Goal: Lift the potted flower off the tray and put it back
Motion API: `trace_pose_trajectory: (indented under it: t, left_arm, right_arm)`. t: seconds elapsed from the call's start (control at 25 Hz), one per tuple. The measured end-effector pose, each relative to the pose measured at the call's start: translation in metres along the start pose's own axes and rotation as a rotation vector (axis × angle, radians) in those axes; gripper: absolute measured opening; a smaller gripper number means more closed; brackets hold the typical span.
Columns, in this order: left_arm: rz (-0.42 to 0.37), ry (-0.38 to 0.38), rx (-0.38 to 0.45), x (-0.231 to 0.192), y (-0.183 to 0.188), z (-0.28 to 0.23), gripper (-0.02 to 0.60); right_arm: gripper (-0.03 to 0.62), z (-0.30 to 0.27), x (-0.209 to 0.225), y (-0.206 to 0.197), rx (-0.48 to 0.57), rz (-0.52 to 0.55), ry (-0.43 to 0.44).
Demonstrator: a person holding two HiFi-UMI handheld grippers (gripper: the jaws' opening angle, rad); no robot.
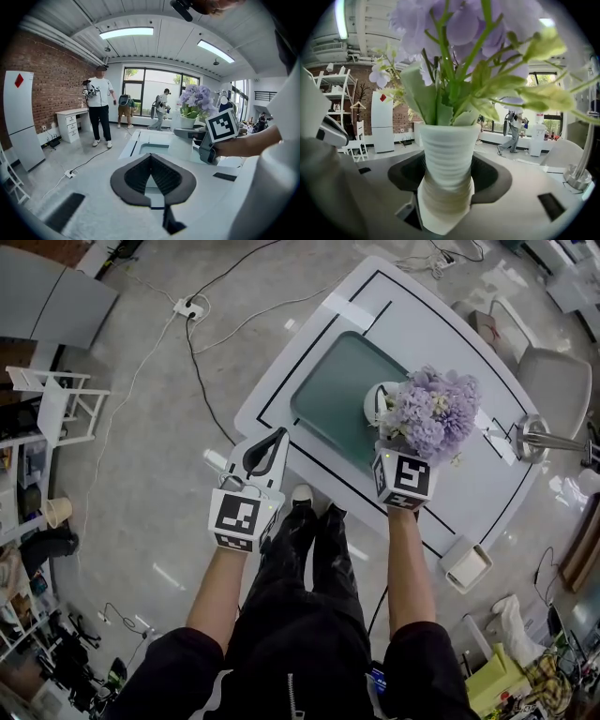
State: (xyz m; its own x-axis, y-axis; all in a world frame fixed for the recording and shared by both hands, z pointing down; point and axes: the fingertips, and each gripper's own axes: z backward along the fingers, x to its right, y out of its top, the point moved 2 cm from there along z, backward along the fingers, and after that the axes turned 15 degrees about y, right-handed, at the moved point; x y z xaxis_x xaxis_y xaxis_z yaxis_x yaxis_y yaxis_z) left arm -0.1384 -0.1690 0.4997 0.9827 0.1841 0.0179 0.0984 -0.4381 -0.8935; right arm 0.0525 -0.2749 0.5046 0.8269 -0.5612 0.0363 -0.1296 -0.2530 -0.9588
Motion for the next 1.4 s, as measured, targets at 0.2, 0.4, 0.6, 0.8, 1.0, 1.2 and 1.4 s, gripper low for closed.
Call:
trace_pose_trajectory:
  t: [0.2,0.4,0.6,0.8,1.0,1.2,1.4]
  left_arm:
    - [-0.001,-0.001,0.013,0.0,0.005,0.005,0.005]
    - [-0.004,-0.009,0.028,0.001,0.01,0.013,0.005]
    - [-0.001,-0.035,0.044,0.01,0.013,0.023,0.005]
    - [-0.016,-0.084,0.073,0.024,0.023,0.033,0.005]
    - [-0.027,-0.144,0.106,0.043,0.03,0.049,0.005]
    - [-0.038,-0.207,0.13,0.064,0.037,0.07,0.005]
    - [-0.041,-0.24,0.169,0.081,0.049,0.093,0.005]
  right_arm:
    - [0.27,0.004,-0.001,0.0,0.001,-0.01,-0.01]
    - [0.285,0.013,-0.006,0.007,0.007,-0.006,-0.017]
    - [0.284,0.038,-0.015,0.004,0.001,-0.016,-0.061]
    - [0.284,0.07,-0.029,0.001,-0.003,-0.06,-0.101]
    - [0.282,0.108,-0.046,-0.002,-0.03,-0.098,-0.123]
    - [0.118,0.149,-0.071,0.006,-0.08,-0.098,-0.129]
    - [0.023,0.189,-0.101,0.026,-0.043,-0.097,-0.116]
